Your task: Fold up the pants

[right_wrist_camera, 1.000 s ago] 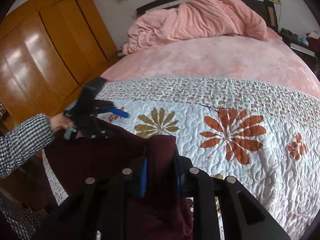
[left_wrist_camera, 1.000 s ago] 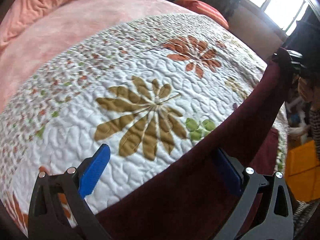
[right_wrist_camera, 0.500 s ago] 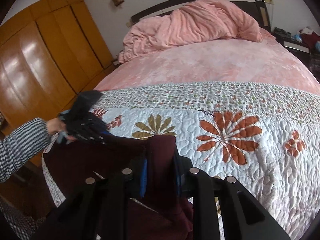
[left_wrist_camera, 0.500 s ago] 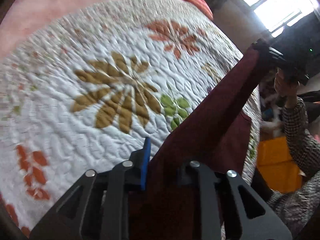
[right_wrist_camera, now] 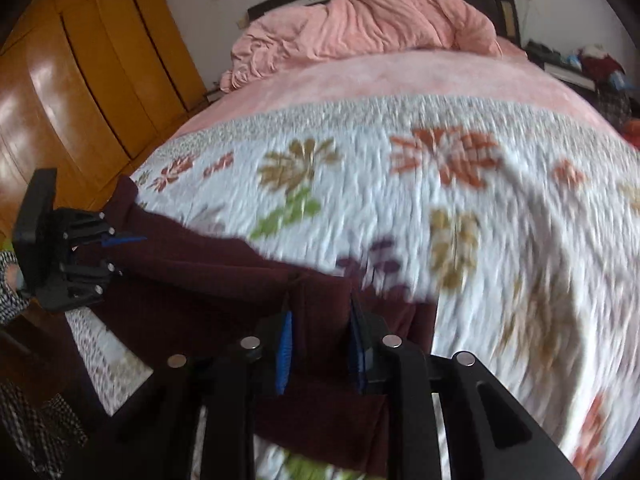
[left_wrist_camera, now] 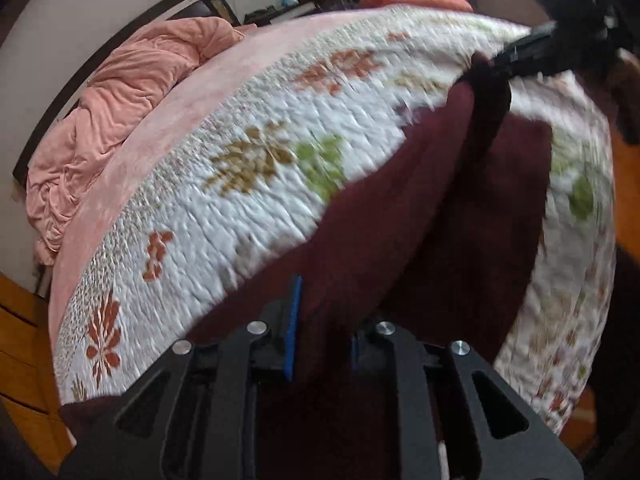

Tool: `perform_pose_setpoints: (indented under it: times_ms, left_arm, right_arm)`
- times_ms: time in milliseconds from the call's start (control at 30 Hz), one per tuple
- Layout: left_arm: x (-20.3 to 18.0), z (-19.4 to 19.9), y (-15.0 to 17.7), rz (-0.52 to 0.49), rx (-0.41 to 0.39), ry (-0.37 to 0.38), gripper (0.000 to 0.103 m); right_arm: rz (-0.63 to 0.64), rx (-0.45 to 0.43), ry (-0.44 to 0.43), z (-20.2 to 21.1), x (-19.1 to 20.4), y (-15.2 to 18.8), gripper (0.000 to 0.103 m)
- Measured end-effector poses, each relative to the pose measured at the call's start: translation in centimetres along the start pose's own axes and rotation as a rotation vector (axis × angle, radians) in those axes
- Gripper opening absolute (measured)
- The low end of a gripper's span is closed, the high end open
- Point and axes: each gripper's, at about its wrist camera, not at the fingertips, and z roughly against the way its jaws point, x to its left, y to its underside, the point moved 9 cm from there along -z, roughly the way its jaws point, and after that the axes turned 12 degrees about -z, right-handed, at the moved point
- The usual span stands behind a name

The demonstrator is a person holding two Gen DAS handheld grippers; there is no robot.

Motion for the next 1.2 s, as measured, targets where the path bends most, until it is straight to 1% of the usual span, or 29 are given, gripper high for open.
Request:
perform_pose_setpoints:
  times_ms: [33,100,133,200,267,300,333,367,400,500,533,567,633,667,700,767,833,900,933,967,1000,1033,1100,1133,1167,1200]
  left_arm:
    - [-0.5,-0.3,0.3,0.002,0.000,-0.003,0.018]
    - [-1.7,-0.5,1.0,0.033,-0.003,0.022,0.018]
    - [-2.8,-0.7,1.4,0.032,0.017,0.033,0.018]
    - [-4.8,-1.4,2.5,0.000,0.071,0.028,0.020]
    - [-5.7,-2.1,3.3,-0.009,0.074,-0.011,0.021]
    - [-5.8,-2.3,3.3,-0.008,0.066,-0.028,0.022]
    - [-5.7,-2.4,3.3,0.005,0.062,-0.041,0.022]
    - [-5.6,-2.3,3.4,0.028,0.063,-0.041,0.022]
    - [-5.5,-2.4,3.4,0.056,0.064,-0.036,0.023]
    - [-5.4,-2.4,3.5,0.058,0.065,-0.040,0.023]
    - [-5.5,-2.4,3.4,0.055,0.066,-0.044,0.024]
    - [-5.5,-2.4,3.4,0.049,0.069,-0.048,0.024]
    - [-5.6,-2.5,3.4,0.042,0.075,-0.054,0.025]
    - [-5.6,-2.5,3.3,0.043,0.079,-0.053,0.025]
    - [-5.6,-2.4,3.3,0.045,0.080,-0.052,0.025]
    - [-5.6,-2.5,3.3,0.052,0.081,-0.049,0.026]
    - [-5.6,-2.5,3.3,0.055,0.080,-0.049,0.026]
    - [-5.5,-2.5,3.3,0.069,0.079,-0.045,0.026]
    - [-5.5,-2.5,3.3,0.078,0.079,-0.042,0.026]
    - [-5.4,-2.5,3.3,0.098,0.079,-0.034,0.027]
    - [-5.3,-2.6,3.3,0.110,0.079,-0.029,0.027]
    - [-5.2,-2.6,3.3,0.126,0.079,-0.022,0.028]
    - [-5.0,-2.6,3.3,0.157,0.079,-0.009,0.029]
    - [-4.9,-2.6,3.3,0.166,0.080,-0.007,0.030]
    - [-4.9,-2.6,3.3,0.177,0.080,-0.001,0.031]
    - [-4.8,-2.6,3.3,0.188,0.080,0.007,0.031]
  right_arm:
    - [-0.001,0.004,0.011,0.1,-0.1,0.8,0.025]
    - [-0.006,0.002,0.031,0.4,-0.2,2.2,0.027]
    - [-0.022,0.007,0.039,0.5,-0.4,2.8,0.028]
    - [-0.061,0.024,0.048,0.5,-1.0,4.1,0.046]
    - [-0.126,0.047,0.032,0.9,-1.5,5.5,0.053]
    - [-0.172,0.046,0.024,1.5,-1.7,6.2,0.059]
    - [-0.212,0.034,0.010,2.1,-1.9,6.5,0.060]
    - [-0.263,0.016,-0.011,2.9,-2.2,6.9,0.066]
    - [-0.318,0.001,-0.034,3.6,-2.3,7.2,0.069]
    - [-0.458,-0.035,-0.145,5.3,-1.8,8.2,0.069]
    - [-0.493,-0.023,-0.195,5.2,-1.1,8.7,0.070]
    - [-0.523,-0.004,-0.213,4.9,-0.6,9.1,0.070]
    - [-0.583,0.029,-0.214,4.0,0.0,10.2,0.070]
    - [-0.618,0.053,-0.186,3.4,-0.2,10.9,0.070]
    - [-0.645,0.059,-0.178,2.9,-0.4,11.3,0.070]
    - [-0.704,0.018,-0.211,2.8,-0.8,11.1,0.070]
    - [-0.769,-0.023,-0.244,3.1,-1.5,10.1,0.070]
    - [-0.781,-0.057,-0.241,3.3,-2.1,9.0,0.070]
    - [-0.780,-0.064,-0.224,3.3,-2.4,8.4,0.070]
    - [-0.772,-0.065,-0.212,3.2,-2.5,7.9,0.068]
    - [-0.762,-0.056,-0.191,3.0,-2.6,7.6,0.056]
    - [-0.737,-0.035,-0.153,2.6,-2.5,7.4,0.049]
    - [-0.678,-0.021,-0.090,2.2,-2.4,7.4,0.027]
    - [-0.630,-0.027,-0.053,2.4,-2.1,7.2,0.023]
    - [-0.602,-0.039,-0.041,2.7,-1.8,7.0,0.019]
    - [-0.594,-0.051,-0.045,3.0,-1.7,7.0,0.017]
